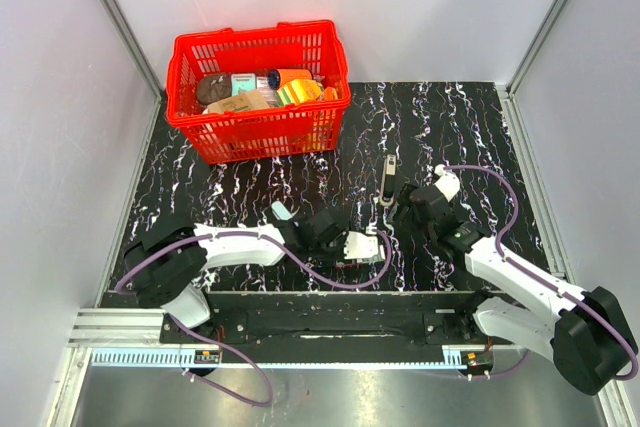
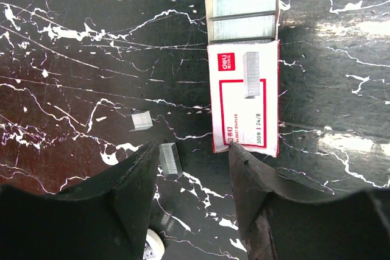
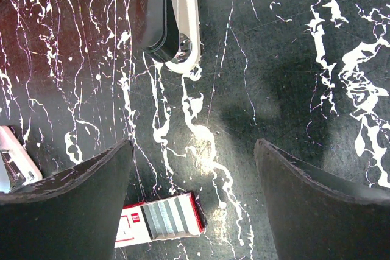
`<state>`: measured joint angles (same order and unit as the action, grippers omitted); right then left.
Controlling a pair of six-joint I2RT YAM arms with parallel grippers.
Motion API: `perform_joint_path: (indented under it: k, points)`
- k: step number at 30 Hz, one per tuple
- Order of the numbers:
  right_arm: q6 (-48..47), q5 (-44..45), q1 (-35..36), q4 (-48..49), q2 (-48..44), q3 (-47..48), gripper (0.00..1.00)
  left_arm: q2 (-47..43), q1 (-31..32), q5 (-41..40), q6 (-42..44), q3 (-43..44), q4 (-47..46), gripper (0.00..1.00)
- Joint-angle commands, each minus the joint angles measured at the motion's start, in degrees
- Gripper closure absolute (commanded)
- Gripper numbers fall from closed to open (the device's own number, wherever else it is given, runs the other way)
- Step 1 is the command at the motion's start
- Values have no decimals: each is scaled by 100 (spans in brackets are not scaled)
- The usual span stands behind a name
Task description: Unload the staples from the stapler
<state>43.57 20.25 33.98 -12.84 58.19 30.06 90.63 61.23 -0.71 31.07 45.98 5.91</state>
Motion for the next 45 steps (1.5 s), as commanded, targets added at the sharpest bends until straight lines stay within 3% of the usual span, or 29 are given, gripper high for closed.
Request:
perform_joint_path:
  k: [1,7,11,21,40,45]
  points:
    - [46,84,39,89,-1,-27,14,-106,-15,-95,-57,140,-213,46]
    - [90,-21,30,185,104,-97,15,-555,-953,227,-127,596,207,43]
    - [55,-30,39,247,96,-71,16,-704,-1649,827,12,939,691,33]
    - [-68,-21,39,309,184,-10,19,-205,-1606,1512,31,974,1228,30]
    - [-94,-12,39,247,113,79,21,728,-1316,1521,-171,1186,1185,35]
    - [-77,-12,39,212,69,70,22,763,-1333,1530,-180,1221,1219,42]
